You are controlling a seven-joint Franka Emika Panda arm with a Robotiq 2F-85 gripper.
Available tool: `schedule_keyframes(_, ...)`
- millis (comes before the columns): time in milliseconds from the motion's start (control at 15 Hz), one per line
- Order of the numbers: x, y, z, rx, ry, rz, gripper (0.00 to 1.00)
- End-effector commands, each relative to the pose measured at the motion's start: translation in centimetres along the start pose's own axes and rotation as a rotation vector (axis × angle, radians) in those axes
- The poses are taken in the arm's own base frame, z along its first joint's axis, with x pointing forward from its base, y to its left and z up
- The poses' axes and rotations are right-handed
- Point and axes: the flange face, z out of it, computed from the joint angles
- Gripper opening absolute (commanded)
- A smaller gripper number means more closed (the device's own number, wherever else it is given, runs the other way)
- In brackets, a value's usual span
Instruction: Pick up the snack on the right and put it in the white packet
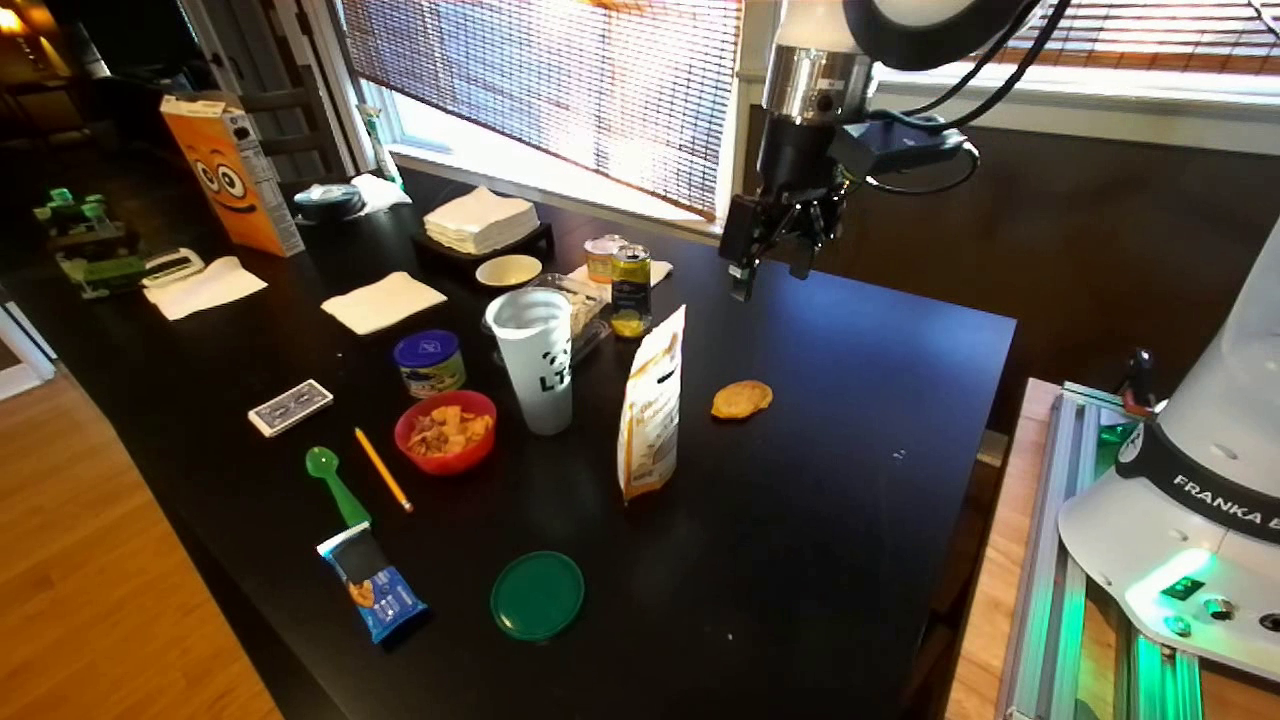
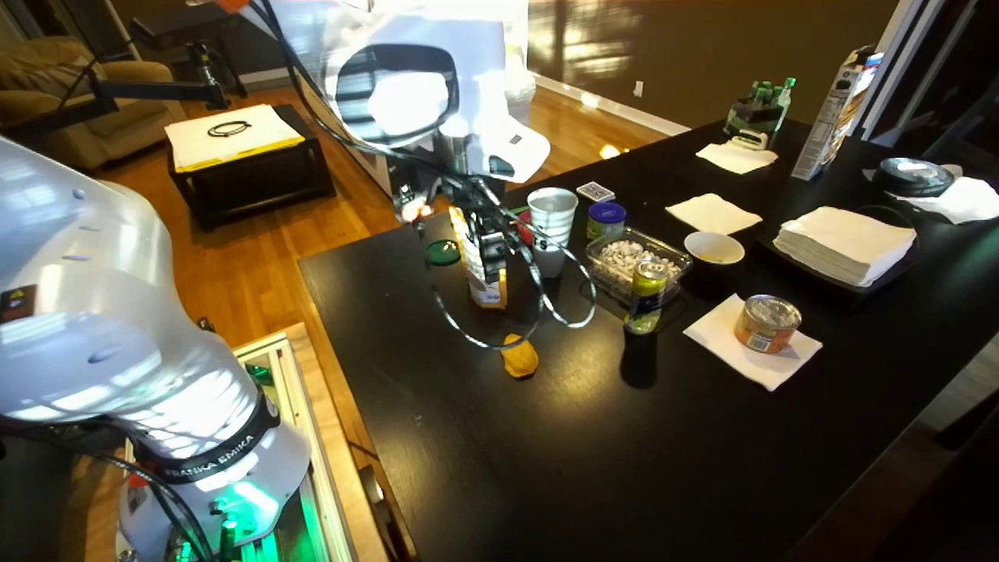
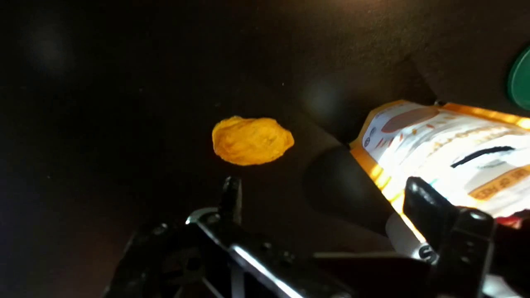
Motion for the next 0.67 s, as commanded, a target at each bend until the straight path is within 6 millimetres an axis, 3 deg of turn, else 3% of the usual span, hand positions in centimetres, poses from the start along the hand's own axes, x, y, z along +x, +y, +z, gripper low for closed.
schedule_keyframes(0,0.5,0.2,0.7,0.004,0.018,0.001,1.00)
schedule_keyframes(133,0.9,0.3,1.7,0.001,0.008,0.002,1.00)
schedule_keyframes(333,0.9,0.2,1.2,0.003,0.017,0.000,1.00)
schedule_keyframes(600,1.4,1.8,5.1,-0.022,-0.026,-0.104,1.00)
